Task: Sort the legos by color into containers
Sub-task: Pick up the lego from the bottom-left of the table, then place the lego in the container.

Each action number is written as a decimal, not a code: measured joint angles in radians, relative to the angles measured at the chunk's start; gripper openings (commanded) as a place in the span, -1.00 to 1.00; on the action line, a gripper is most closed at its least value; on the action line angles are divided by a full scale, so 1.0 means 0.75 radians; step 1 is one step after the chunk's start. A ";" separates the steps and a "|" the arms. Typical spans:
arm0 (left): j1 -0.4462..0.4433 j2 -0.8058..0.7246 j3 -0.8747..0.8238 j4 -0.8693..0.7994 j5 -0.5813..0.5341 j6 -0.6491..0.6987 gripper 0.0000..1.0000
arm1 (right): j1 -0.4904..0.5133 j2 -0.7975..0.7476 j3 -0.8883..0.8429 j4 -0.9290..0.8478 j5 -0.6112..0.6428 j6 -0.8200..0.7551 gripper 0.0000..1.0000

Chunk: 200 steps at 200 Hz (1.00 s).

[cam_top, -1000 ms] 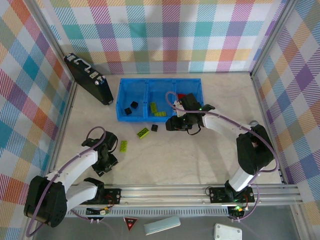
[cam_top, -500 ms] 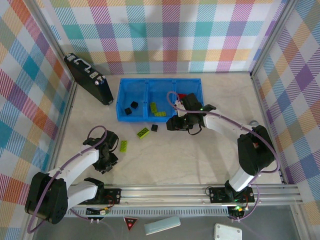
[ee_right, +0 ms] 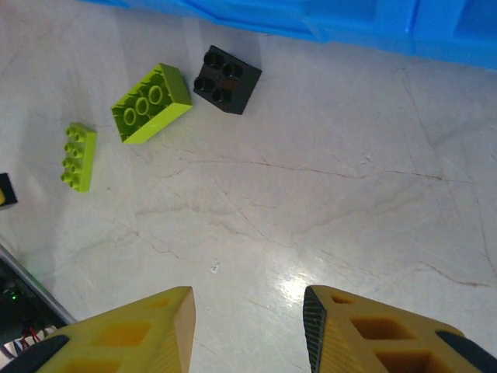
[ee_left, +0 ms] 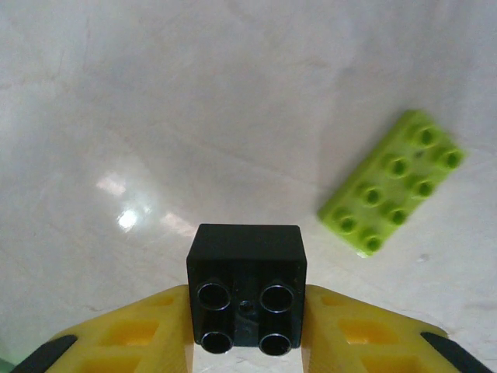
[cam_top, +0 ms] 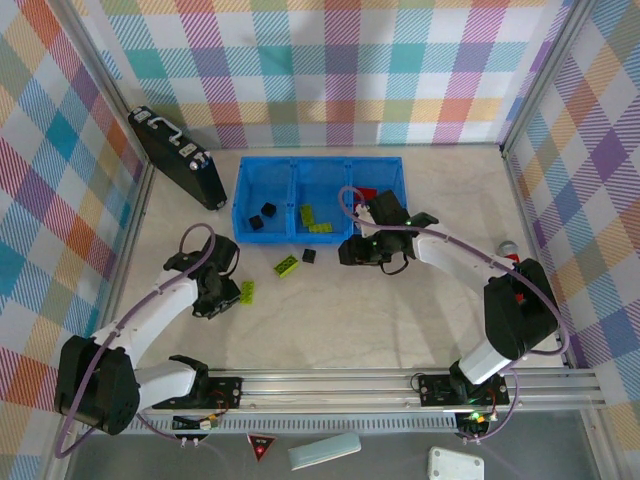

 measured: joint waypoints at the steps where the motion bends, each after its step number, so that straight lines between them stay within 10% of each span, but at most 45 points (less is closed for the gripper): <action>1: 0.000 0.004 0.007 0.000 -0.001 0.005 -0.27 | 0.000 0.000 0.000 -0.001 0.001 0.001 -0.14; 200: 0.004 0.836 0.898 0.106 0.112 0.622 -0.29 | 0.000 -0.123 0.047 -0.284 0.298 0.170 -0.15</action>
